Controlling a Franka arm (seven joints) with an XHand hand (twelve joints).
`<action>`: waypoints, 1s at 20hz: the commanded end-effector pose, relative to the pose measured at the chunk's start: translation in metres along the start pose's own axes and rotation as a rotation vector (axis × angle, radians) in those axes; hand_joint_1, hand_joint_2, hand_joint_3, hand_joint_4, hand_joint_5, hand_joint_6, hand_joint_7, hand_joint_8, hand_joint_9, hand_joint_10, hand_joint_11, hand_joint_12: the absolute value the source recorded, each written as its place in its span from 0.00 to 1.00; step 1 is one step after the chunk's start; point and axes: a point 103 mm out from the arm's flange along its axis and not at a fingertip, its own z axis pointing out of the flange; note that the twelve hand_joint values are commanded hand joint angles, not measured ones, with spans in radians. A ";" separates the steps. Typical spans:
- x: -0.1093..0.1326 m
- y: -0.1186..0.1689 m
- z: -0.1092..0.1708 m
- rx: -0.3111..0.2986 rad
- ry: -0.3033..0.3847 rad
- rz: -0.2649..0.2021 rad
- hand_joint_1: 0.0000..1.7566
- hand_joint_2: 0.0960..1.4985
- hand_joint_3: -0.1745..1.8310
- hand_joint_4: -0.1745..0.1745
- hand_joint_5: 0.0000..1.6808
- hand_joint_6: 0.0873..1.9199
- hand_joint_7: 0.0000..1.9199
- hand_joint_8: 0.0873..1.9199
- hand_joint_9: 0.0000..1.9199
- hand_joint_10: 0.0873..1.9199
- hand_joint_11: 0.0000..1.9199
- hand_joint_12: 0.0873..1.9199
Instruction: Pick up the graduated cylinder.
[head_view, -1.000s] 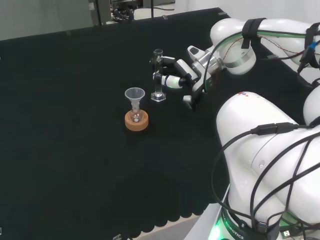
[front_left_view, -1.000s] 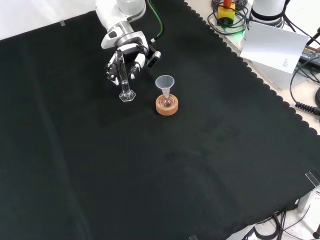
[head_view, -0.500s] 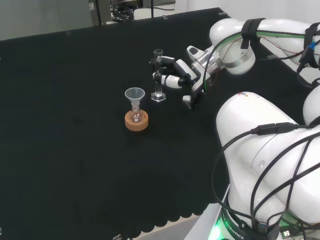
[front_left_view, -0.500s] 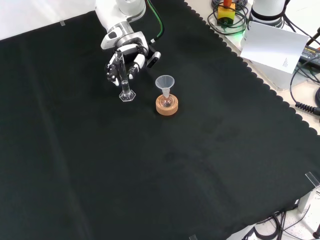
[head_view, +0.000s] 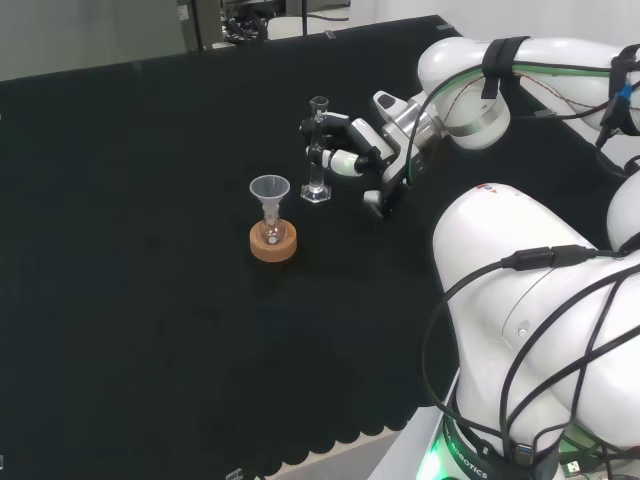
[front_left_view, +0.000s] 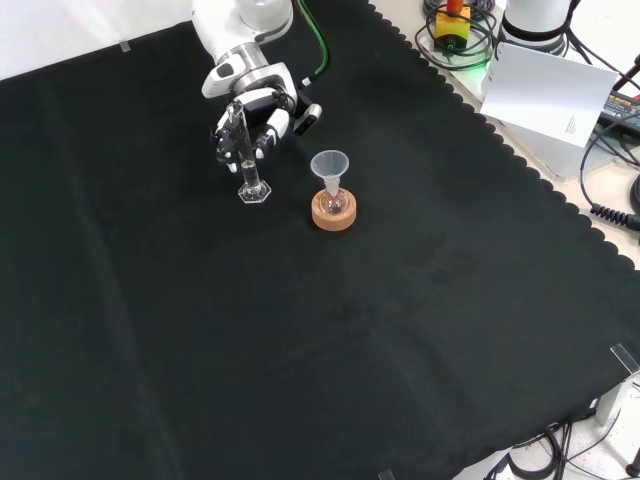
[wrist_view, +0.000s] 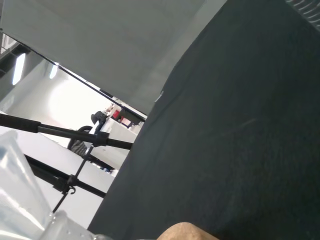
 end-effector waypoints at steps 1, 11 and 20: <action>0.003 0.002 -0.002 -0.002 -0.064 0.016 0.74 0.88 0.00 0.44 0.36 0.37 0.34 0.37 0.52 0.16 0.43 0.49; 0.012 0.007 -0.018 0.059 -0.198 0.028 0.77 0.89 0.00 0.34 0.40 0.40 0.37 0.39 0.54 0.19 0.45 0.47; 0.022 0.001 -0.038 0.105 -0.281 0.063 0.78 0.88 0.00 0.30 0.46 0.38 0.42 0.37 0.57 0.19 0.47 0.45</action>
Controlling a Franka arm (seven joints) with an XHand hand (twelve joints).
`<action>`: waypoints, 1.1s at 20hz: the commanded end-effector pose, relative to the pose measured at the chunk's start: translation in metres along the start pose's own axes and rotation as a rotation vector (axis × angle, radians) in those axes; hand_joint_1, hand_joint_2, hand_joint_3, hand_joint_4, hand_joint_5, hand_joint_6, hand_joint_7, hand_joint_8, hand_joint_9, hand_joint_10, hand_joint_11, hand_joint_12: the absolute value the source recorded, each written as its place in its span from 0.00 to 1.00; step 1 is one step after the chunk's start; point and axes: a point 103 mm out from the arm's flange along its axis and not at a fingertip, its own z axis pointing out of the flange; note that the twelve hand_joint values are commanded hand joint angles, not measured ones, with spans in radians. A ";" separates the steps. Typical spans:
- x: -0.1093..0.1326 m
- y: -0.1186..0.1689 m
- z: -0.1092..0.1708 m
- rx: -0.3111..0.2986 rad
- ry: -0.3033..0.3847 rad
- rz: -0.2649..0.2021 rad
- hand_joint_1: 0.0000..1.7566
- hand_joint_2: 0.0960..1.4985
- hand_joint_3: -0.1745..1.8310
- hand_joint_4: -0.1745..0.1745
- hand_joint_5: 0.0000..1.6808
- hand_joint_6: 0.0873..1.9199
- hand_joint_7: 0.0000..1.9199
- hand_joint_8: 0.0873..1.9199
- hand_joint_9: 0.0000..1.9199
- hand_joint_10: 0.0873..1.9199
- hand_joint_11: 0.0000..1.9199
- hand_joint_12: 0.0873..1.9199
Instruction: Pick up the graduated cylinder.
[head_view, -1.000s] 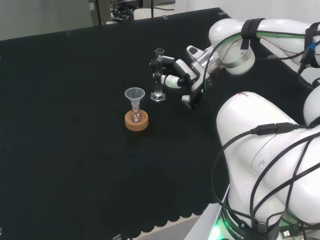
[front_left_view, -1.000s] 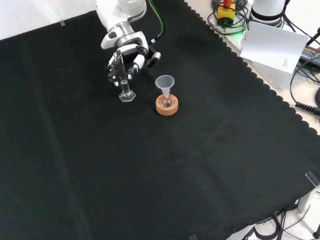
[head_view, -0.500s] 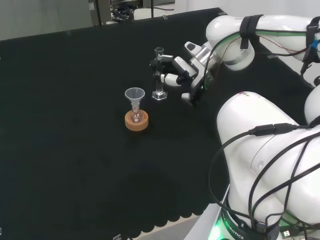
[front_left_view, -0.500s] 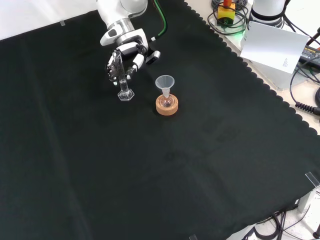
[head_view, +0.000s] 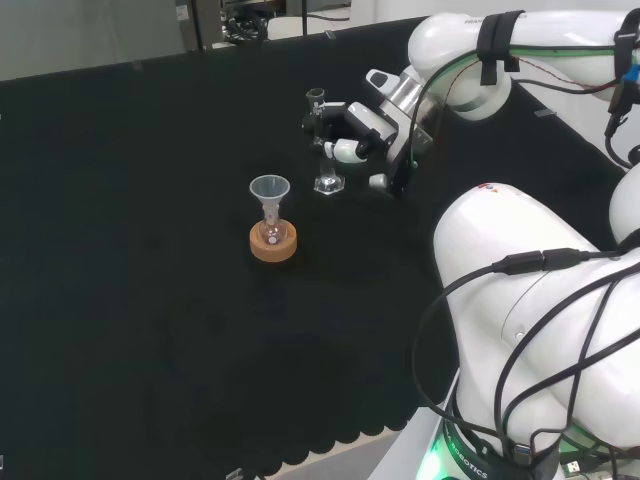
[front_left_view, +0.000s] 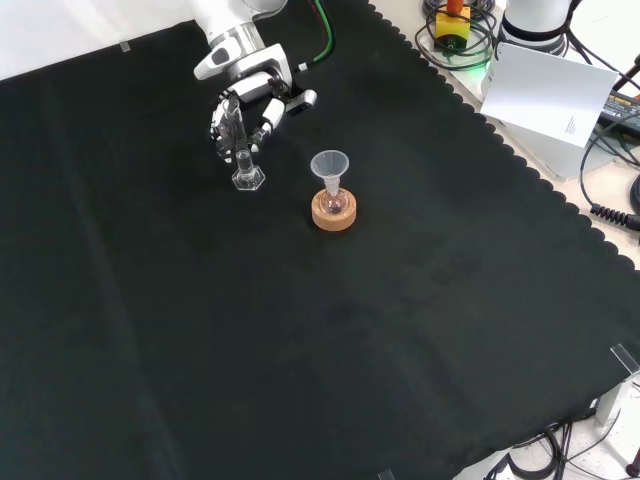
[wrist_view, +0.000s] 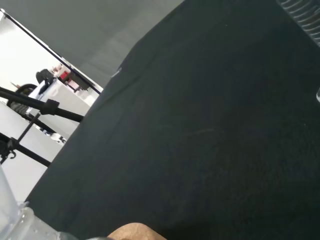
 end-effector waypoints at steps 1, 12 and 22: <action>0.006 -0.007 -0.015 0.028 -0.059 0.028 0.78 0.86 0.02 0.30 0.48 0.38 0.42 0.47 0.58 0.19 0.49 0.44; 0.036 -0.043 -0.032 0.079 -0.132 0.057 0.83 0.74 0.09 0.28 0.51 0.38 0.39 0.66 0.56 0.44 0.52 0.43; 0.076 -0.077 -0.050 0.167 -0.227 0.055 0.85 0.73 0.09 0.29 0.51 0.38 0.39 0.66 0.55 0.50 0.52 0.43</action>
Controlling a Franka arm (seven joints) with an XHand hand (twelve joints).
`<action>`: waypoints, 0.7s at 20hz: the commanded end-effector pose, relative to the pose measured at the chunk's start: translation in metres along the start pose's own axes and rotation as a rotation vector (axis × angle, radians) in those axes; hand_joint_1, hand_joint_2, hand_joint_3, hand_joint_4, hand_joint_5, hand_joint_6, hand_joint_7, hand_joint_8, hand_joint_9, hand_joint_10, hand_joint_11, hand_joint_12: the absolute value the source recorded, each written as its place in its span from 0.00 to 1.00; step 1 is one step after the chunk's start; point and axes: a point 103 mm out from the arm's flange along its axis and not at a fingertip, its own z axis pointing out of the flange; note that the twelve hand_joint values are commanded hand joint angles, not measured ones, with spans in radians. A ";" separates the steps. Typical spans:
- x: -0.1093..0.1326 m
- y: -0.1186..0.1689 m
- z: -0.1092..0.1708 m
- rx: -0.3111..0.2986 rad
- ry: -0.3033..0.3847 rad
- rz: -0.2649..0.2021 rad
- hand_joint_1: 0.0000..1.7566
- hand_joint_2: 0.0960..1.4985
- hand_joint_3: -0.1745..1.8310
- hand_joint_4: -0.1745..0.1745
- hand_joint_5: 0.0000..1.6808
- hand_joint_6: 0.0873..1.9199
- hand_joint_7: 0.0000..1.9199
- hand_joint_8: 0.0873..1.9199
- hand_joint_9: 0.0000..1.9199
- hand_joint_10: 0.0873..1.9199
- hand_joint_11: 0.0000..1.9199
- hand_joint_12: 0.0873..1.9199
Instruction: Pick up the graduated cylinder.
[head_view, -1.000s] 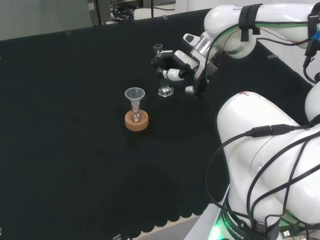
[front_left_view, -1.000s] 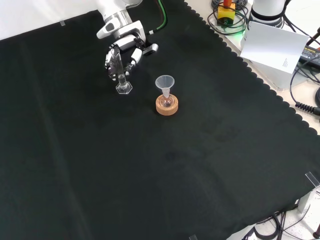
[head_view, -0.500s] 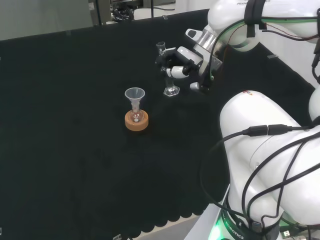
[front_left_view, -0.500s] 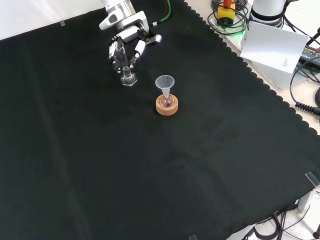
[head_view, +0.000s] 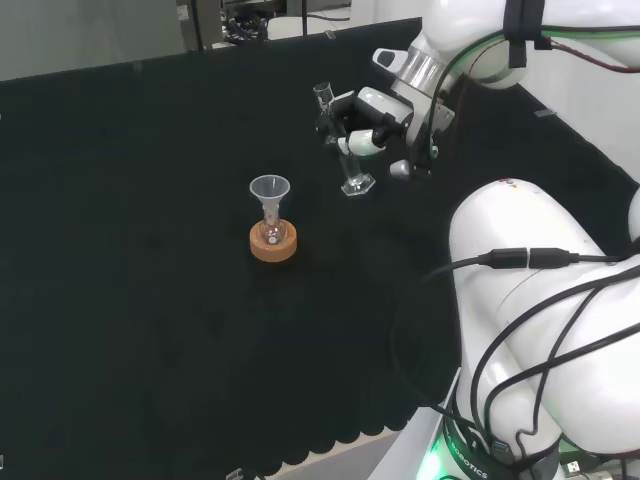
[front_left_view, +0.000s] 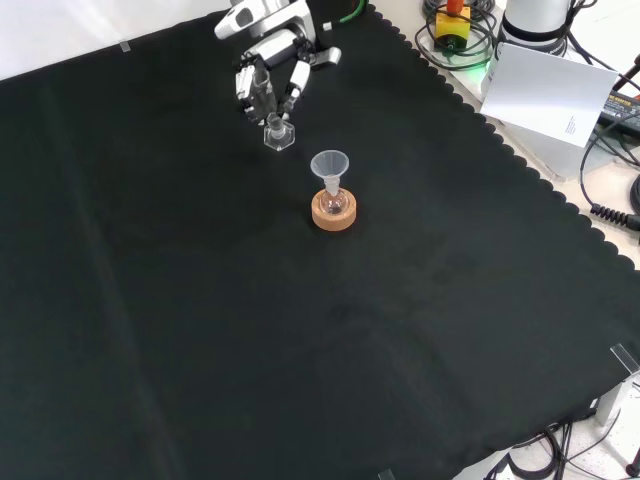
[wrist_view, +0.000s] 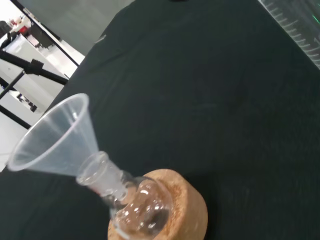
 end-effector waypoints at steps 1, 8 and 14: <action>0.022 -0.030 -0.011 0.076 -0.079 0.008 0.85 0.73 0.09 0.29 0.51 0.38 0.39 0.66 0.55 0.50 0.52 0.44; 0.045 -0.051 -0.012 0.148 -0.128 0.010 0.85 0.73 0.09 0.29 0.51 0.38 0.38 0.66 0.55 0.50 0.52 0.44; 0.056 -0.065 -0.006 0.263 -0.155 0.037 0.79 0.77 0.09 0.31 0.49 0.40 0.40 0.67 0.55 0.37 0.52 0.44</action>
